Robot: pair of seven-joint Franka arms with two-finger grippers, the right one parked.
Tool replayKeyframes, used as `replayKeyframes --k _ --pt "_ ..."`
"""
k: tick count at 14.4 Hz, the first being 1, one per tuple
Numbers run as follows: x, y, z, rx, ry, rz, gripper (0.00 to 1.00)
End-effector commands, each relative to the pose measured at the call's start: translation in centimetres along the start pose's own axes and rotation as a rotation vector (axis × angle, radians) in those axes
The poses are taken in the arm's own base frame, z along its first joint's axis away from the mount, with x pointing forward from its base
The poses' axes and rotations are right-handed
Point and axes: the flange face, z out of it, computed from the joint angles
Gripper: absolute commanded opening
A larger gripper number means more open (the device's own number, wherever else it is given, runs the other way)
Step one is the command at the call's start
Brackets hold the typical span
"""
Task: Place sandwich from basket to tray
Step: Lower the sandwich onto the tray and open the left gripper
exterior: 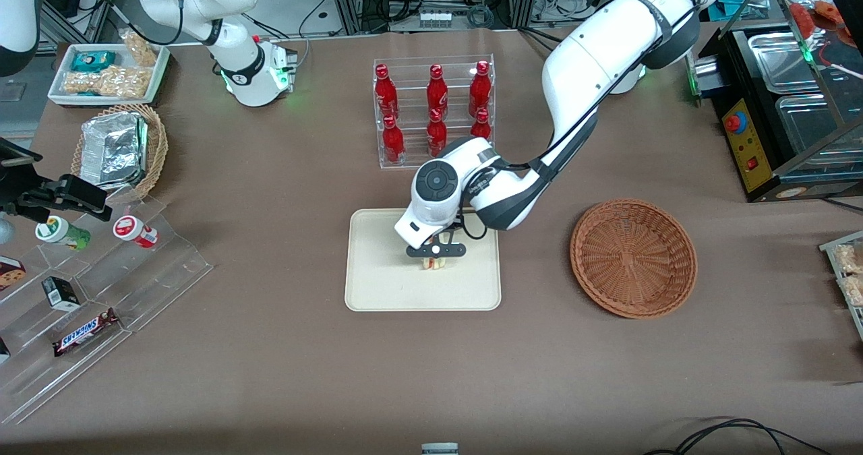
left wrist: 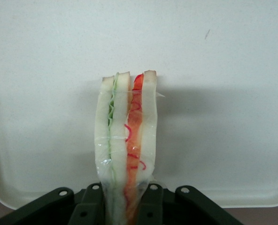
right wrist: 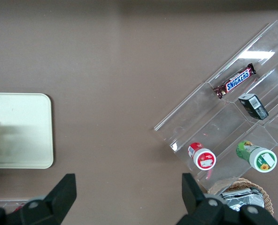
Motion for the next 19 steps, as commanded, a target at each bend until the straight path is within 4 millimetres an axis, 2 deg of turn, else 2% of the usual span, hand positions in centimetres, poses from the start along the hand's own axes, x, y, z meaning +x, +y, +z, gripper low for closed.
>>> replayKeyframes --k 1,3,6,8,10,11,12,13,15,17,18,19 --pt "1.5 -0.3 -0.4 0.066 0.025 -0.001 0.21" --pt "2.3 -0.9 -0.3 0.110 -0.017 0.028 0.21" --pt "3.9 -0.2 0.0 0.024 0.023 0.007 0.23" --pt "3.9 0.1 0.1 0.010 0.031 0.008 0.24" --pt "2.9 0.9 0.5 0.019 0.030 0.028 0.25" --pt "2.8 1.0 0.7 0.019 0.028 0.030 0.31" --pt "2.7 1.2 1.0 0.018 0.029 0.033 0.51" --pt "2.3 1.7 1.2 0.020 0.030 0.042 0.55" --pt "2.2 1.8 1.2 0.019 0.030 0.038 0.73" --pt "2.2 1.8 1.0 0.015 0.036 0.037 0.85" --pt "2.3 1.8 0.9 0.014 0.043 0.036 0.95" --pt "2.5 1.7 0.6 0.015 0.047 0.034 1.00"
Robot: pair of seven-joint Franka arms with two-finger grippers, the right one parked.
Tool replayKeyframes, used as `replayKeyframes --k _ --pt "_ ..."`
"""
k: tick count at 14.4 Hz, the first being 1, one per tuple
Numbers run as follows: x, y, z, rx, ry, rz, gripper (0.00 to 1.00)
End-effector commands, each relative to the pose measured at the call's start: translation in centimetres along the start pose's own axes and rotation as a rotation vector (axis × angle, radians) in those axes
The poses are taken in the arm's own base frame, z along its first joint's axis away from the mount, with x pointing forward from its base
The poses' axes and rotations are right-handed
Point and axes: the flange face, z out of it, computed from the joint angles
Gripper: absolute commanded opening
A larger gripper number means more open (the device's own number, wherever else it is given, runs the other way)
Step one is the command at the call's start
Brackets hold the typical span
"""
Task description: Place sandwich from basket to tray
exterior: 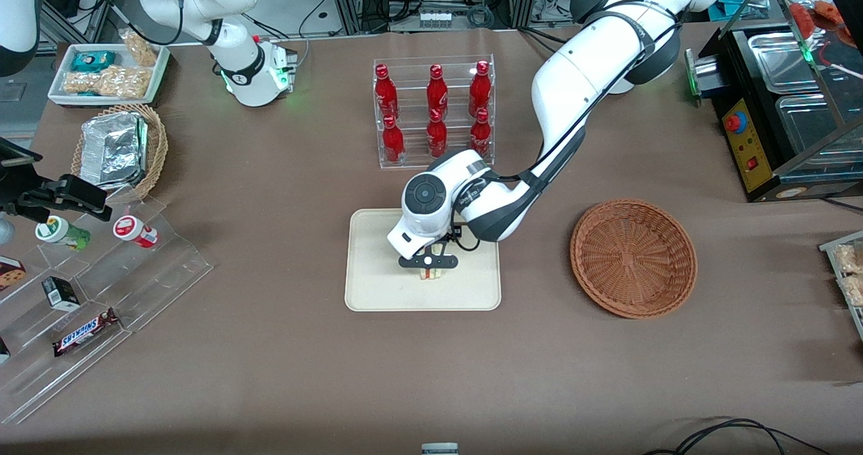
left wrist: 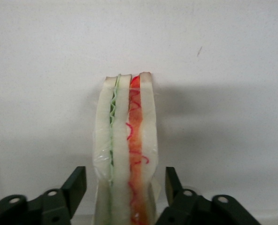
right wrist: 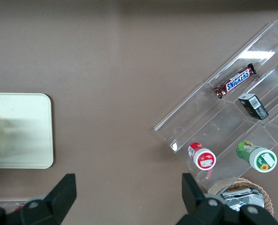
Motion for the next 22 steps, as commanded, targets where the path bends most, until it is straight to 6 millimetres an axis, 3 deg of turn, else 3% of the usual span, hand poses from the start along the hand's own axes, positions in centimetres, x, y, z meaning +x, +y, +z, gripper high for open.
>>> replayKeyframes --k 1,3,6,8,9,10,13,17,22 --pt "1.2 -0.2 -0.8 0.011 0.043 -0.011 1.00" --pt "1.5 -0.7 -3.7 0.019 0.075 -0.067 1.00" --pt "2.0 -3.7 -12.6 0.077 0.126 -0.159 1.00" --pt "4.1 -9.7 -19.2 0.089 0.126 -0.204 1.00" --pt "3.6 -11.1 -22.1 0.069 0.093 -0.179 1.00" --pt "3.6 -13.7 -25.0 0.070 0.069 -0.183 1.00" --pt "2.7 -21.4 -31.1 0.080 -0.011 -0.164 1.00" --pt "0.0 -29.8 -35.9 0.125 -0.108 -0.168 1.00" --pt "-1.5 -38.0 -38.1 0.188 -0.145 -0.311 1.00"
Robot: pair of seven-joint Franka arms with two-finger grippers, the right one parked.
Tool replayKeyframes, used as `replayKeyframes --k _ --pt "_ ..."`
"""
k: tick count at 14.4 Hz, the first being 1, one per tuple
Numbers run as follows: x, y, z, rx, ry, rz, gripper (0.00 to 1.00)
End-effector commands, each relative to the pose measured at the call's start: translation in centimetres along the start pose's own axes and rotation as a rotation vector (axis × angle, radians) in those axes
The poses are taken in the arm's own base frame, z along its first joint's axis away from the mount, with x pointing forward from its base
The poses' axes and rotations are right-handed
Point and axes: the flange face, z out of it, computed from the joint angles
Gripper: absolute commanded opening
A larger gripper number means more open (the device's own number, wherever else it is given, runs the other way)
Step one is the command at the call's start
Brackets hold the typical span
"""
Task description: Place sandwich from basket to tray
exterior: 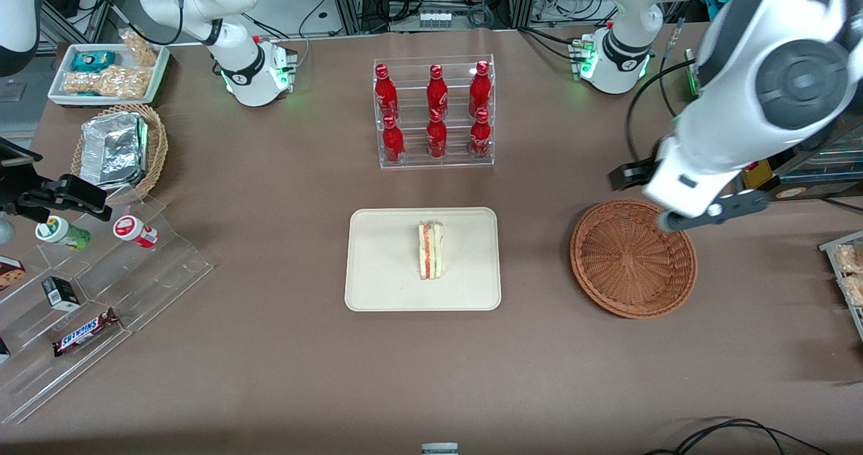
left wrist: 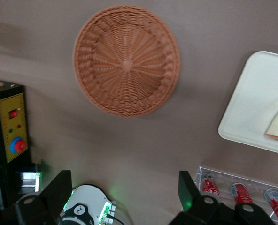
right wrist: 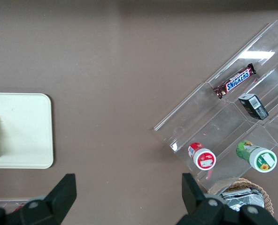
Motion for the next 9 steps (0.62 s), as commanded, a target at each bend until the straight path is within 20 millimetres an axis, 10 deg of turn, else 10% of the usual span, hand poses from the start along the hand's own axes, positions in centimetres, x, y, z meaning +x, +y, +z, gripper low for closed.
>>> replayKeyframes --k 1,9 --pt "-0.3 -3.6 0.3 0.019 -0.007 -0.055 1.00" --pt "1.4 -11.1 -0.2 0.022 -0.005 -0.020 1.00"
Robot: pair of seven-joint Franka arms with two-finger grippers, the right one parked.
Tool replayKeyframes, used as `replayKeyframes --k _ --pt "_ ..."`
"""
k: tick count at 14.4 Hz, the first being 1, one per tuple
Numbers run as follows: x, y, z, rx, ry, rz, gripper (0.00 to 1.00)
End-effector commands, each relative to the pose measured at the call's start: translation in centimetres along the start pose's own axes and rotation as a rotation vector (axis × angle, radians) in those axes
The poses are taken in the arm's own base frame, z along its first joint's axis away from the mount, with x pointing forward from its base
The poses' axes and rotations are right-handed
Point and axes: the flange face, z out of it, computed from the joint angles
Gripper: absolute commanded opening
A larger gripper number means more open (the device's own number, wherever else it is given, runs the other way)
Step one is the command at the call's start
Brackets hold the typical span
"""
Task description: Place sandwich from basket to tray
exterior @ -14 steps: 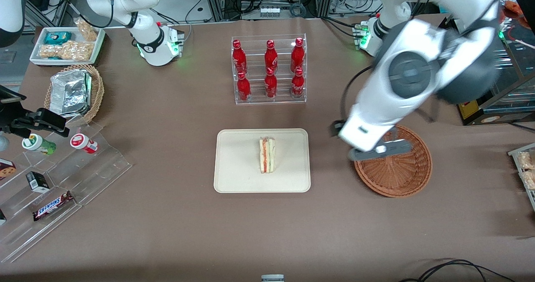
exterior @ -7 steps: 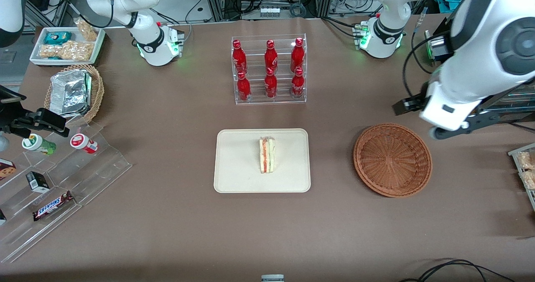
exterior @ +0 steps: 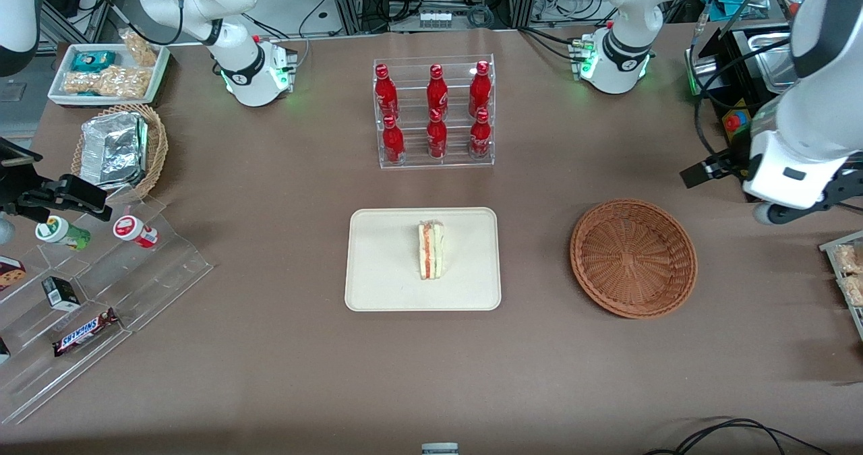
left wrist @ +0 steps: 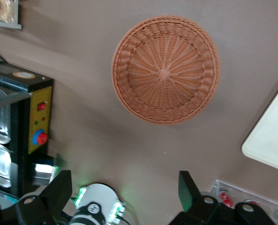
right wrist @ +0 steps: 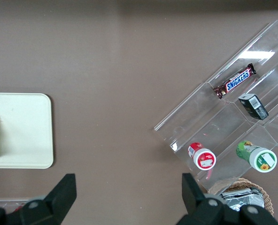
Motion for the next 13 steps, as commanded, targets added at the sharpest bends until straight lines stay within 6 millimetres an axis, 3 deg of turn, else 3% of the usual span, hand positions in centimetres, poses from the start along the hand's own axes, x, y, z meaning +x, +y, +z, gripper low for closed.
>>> replayKeyframes --k 1,4,8,13 --pt "-0.9 -2.4 -0.3 0.032 0.008 0.082 1.00" --pt "-2.8 -3.1 -1.3 -0.041 0.026 0.088 1.00" --pt "-6.3 -5.1 -0.9 -0.045 0.052 0.112 1.00" --pt "-6.3 -5.2 -2.4 -0.050 0.088 0.194 1.00"
